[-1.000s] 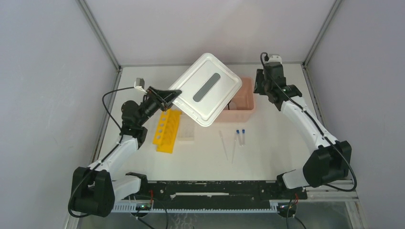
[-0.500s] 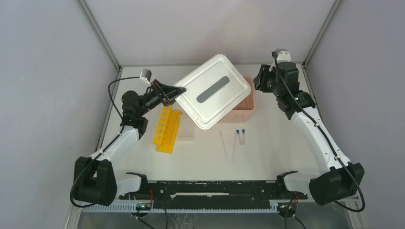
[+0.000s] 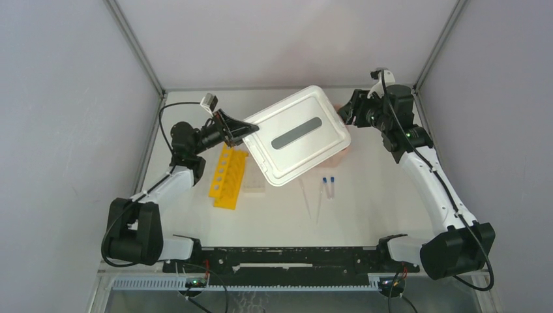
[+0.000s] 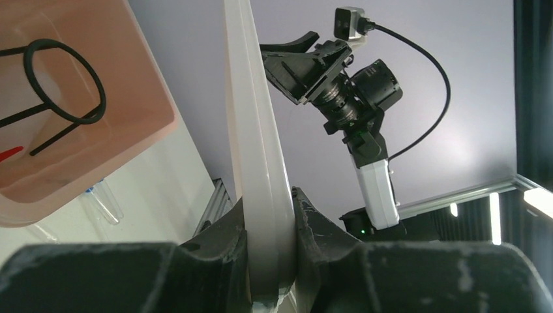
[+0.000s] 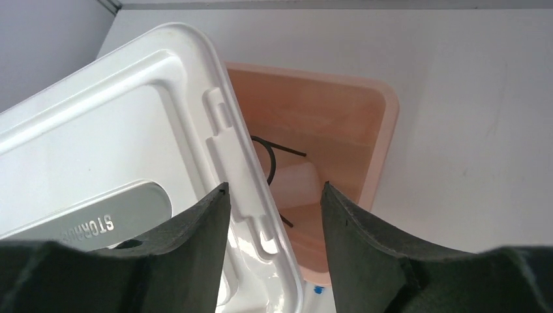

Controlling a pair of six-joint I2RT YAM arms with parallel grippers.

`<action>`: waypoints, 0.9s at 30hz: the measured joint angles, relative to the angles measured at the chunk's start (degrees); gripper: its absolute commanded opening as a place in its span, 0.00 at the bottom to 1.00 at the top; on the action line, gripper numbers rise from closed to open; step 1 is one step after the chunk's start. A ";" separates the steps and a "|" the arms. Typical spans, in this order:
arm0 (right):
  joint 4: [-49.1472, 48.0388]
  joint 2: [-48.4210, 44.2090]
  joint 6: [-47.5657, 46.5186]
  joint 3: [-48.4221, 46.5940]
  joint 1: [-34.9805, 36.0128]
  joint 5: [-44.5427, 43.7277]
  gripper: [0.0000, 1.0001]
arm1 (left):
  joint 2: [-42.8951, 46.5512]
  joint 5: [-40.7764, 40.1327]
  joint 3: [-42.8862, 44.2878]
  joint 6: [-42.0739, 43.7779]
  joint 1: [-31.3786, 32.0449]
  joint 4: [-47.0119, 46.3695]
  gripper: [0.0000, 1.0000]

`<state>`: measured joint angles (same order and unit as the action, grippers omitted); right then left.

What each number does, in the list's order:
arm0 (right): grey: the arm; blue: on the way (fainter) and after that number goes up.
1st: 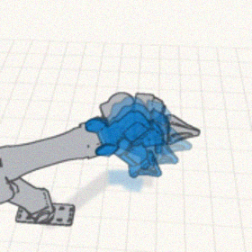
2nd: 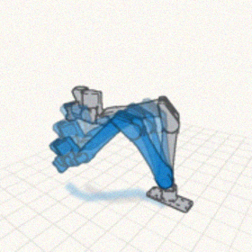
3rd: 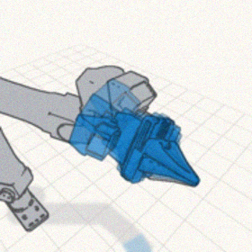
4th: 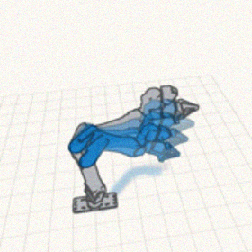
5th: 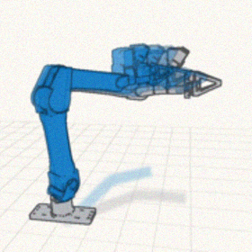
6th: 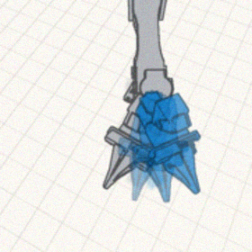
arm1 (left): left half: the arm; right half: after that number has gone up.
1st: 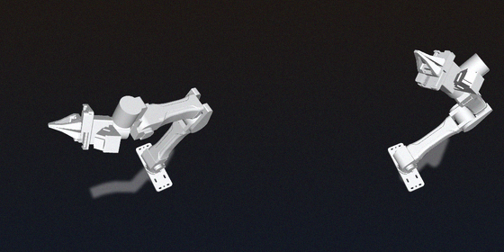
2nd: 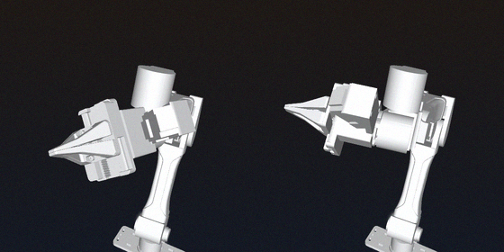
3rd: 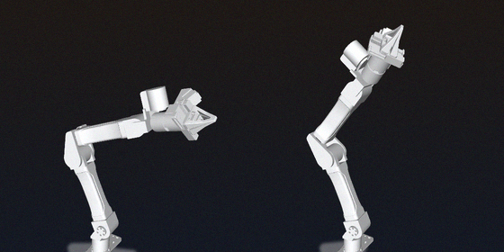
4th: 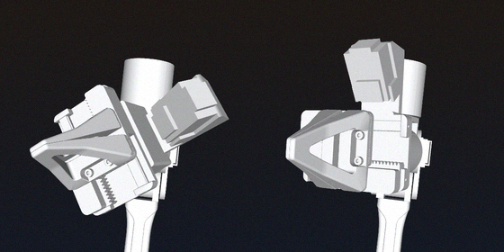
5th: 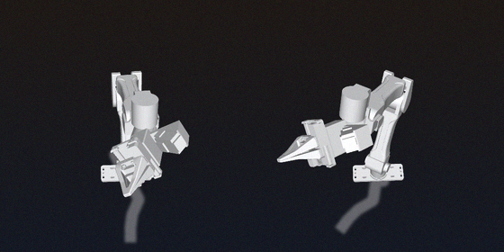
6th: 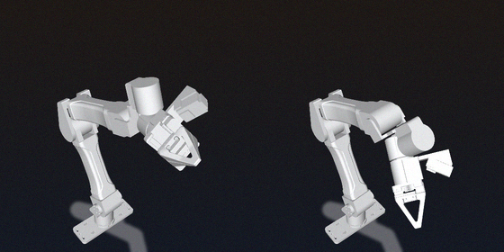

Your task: Organize the chemistry lab equipment

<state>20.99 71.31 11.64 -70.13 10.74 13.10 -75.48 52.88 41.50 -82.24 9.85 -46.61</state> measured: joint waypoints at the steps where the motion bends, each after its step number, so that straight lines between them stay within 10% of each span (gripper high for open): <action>1: -0.24 -0.02 0.17 0.11 -0.24 0.81 0.62 | -0.52 0.33 0.00 -0.76 0.00 -1.16 0.00; 27: -6.29 -1.77 5.03 5.73 -4.98 14.86 0.68 | -7.65 4.59 0.00 -12.33 -0.42 -19.65 0.00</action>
<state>14.70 69.54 16.67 -64.40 5.76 27.97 -83.13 57.47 41.50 -94.56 9.43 -66.26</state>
